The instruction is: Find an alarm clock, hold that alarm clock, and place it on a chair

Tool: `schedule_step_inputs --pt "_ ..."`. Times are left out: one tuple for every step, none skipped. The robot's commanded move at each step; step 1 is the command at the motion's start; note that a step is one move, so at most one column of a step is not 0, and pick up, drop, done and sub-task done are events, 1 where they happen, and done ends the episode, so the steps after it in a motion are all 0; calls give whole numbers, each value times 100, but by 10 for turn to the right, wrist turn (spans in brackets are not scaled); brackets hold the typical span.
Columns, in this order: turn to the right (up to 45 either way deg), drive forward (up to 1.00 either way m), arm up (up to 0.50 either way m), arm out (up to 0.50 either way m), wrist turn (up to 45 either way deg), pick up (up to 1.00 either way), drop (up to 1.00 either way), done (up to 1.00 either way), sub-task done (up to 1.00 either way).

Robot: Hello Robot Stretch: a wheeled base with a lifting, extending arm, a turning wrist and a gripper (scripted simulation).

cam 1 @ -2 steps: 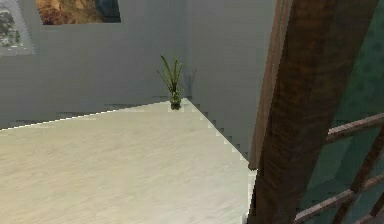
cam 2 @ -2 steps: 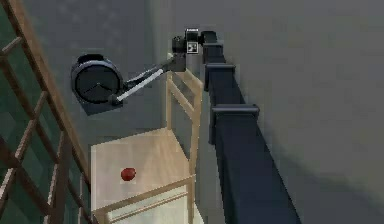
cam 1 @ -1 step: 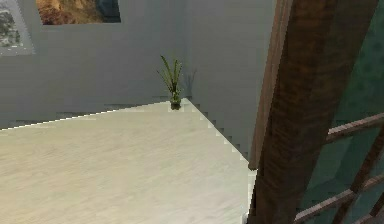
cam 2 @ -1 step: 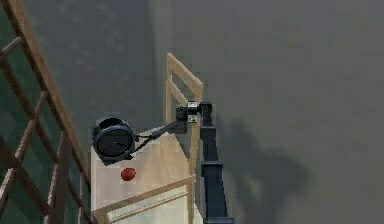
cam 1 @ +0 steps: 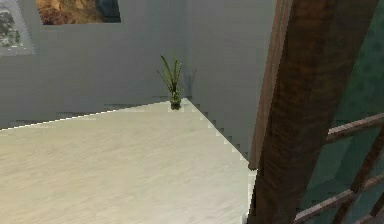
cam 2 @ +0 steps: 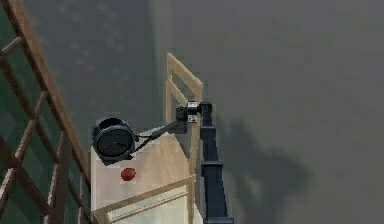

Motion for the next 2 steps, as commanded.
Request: schedule_step_inputs --pt "0 0 0 0 0 0 100 0 0" --pt "0 0 10 0 0 0 0 0 0"
